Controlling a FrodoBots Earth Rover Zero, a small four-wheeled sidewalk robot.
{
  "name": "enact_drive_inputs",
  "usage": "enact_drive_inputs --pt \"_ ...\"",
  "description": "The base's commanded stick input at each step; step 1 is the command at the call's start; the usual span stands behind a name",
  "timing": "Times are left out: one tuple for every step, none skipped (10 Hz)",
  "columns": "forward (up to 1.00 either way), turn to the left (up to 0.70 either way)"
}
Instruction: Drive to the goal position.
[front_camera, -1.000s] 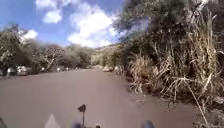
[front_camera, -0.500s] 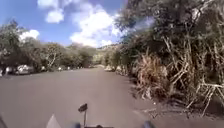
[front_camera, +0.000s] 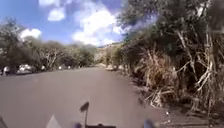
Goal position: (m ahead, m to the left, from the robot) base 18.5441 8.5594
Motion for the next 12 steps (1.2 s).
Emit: enact_drive_inputs --pt "0.70 0.00" --pt "0.70 0.00" --pt "0.70 0.00" --pt "0.70 0.00" --pt "0.70 0.00" --pt "0.70 0.00" --pt "0.70 0.00" --pt "0.70 0.00" --pt "0.70 0.00" --pt "0.70 0.00" --pt "0.70 0.00" --pt "0.70 0.00"
